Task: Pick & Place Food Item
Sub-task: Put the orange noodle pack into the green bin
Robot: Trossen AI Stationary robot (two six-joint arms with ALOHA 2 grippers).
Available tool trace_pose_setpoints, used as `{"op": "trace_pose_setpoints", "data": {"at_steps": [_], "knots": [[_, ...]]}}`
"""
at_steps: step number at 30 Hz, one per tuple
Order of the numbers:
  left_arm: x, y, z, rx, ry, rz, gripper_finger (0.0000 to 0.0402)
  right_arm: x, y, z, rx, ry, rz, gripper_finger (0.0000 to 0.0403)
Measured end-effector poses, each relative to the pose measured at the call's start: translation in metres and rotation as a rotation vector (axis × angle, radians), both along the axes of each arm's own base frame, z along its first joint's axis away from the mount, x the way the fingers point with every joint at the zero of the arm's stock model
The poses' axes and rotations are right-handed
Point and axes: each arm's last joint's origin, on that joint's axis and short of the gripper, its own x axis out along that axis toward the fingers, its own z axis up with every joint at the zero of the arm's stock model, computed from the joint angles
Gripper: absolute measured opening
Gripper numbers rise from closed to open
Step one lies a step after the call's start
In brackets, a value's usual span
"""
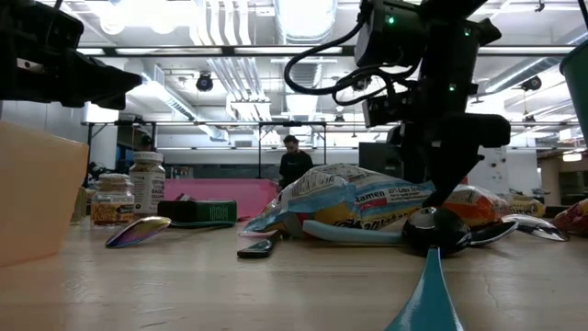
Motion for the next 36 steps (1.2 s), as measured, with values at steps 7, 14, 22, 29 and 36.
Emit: {"op": "trace_pose_setpoints", "data": {"at_steps": [7, 14, 22, 29, 36], "knots": [[0.0, 0.0, 0.0, 0.0, 0.0, 0.0, 0.0, -0.0001, 0.0, -0.0002, 0.004, -0.002, -0.019, 0.0313], [0.0, 0.0, 0.0, 0.0, 0.0, 0.0, 0.0, -0.0001, 0.0, -0.0003, 0.004, -0.002, -0.021, 0.0313], [0.0, 0.0, 0.0, 0.0, 0.0, 0.0, 0.0, -0.0001, -0.0006, -0.0003, 0.004, -0.002, -0.022, 0.0267], [0.0, 0.0, 0.0, 0.0, 0.0, 0.0, 0.0, -0.0001, -0.0009, -0.0003, 0.004, -0.001, -0.024, 0.0182], [0.0, 0.0, 0.0, 0.0, 0.0, 0.0, 0.0, 0.0, -0.0018, -0.0003, -0.006, -0.003, -0.027, 0.0112]]}}
